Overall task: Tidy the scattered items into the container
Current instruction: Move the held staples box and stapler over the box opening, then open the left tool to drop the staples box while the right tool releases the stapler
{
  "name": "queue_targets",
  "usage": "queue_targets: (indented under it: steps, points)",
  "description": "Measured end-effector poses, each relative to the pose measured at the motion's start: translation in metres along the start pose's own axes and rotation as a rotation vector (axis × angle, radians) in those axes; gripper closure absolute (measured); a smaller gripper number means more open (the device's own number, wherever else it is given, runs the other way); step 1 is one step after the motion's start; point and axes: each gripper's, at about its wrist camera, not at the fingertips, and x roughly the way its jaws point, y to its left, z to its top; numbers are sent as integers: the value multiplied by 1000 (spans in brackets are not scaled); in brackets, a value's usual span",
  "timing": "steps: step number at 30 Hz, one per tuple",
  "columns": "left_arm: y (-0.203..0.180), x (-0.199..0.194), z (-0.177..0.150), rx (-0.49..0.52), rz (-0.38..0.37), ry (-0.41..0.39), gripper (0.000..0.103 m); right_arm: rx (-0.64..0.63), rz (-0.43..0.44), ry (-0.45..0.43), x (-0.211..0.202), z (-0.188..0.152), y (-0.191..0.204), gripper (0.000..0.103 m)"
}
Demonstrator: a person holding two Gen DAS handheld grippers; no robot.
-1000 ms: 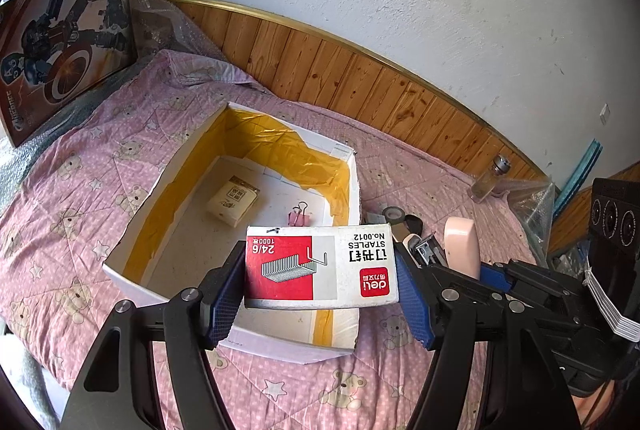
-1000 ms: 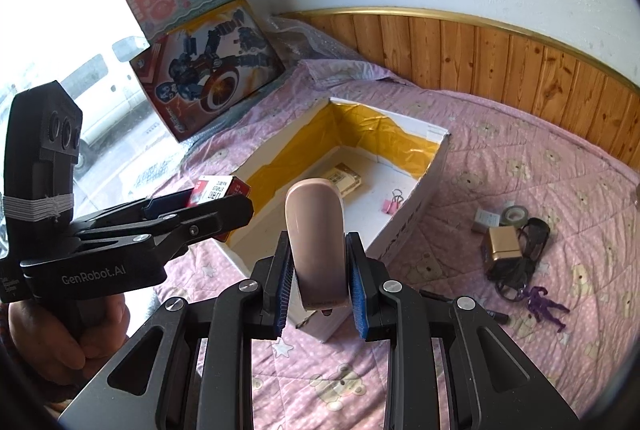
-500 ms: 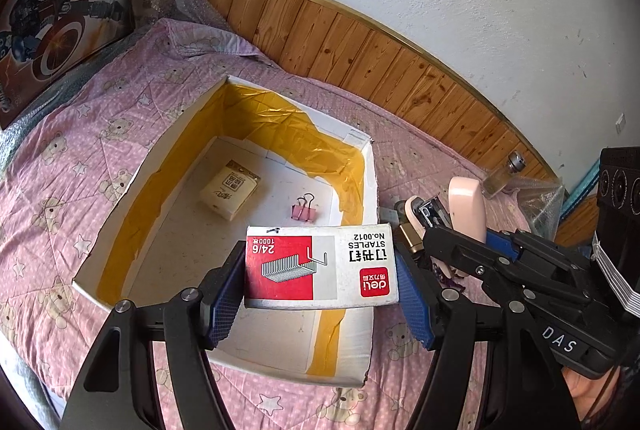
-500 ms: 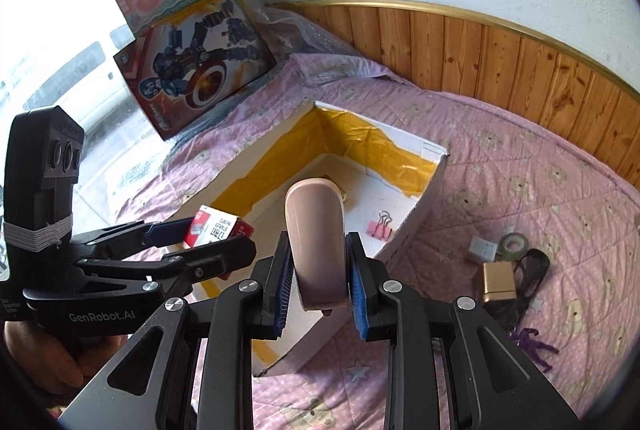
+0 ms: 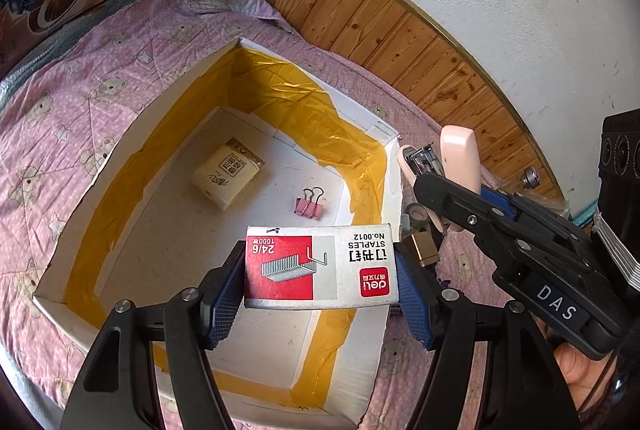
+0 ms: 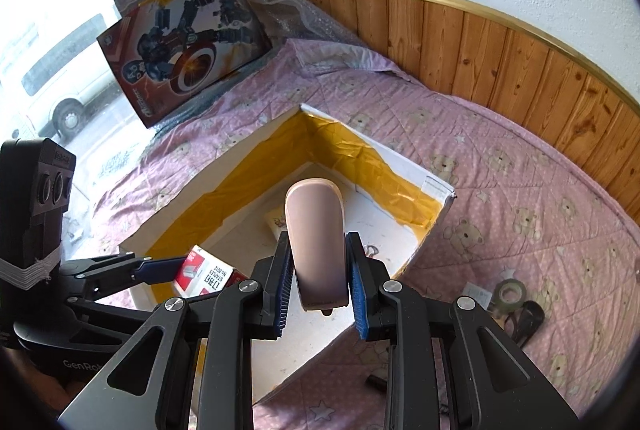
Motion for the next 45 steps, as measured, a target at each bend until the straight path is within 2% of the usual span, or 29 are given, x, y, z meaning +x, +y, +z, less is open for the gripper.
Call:
queue_targets:
  steps: [14,19,28,33,35,37,45]
  points:
    - [10,46,9,-173,5,120,34,-129,14,179,75,31,-15,76]
    - [14,58,9,-237,19,143,34,-190,10,245,100,37,-15,76]
    - [23,81,9,-351,18,195,33,-221,22,359,143,39,-18,76]
    - [25,96,13,-363,-4,231,33,-213,33,375,158,40,-18,74]
    - [28,100,13,-365,16,239,31,-207,26,376,162,41,-19,70]
    - [29,102,12,-354,26,249,29,-201,22,370,163,41,-20,70]
    - [33,98,5,-357,18,260,29,-175,21,368,155,35,-24,70]
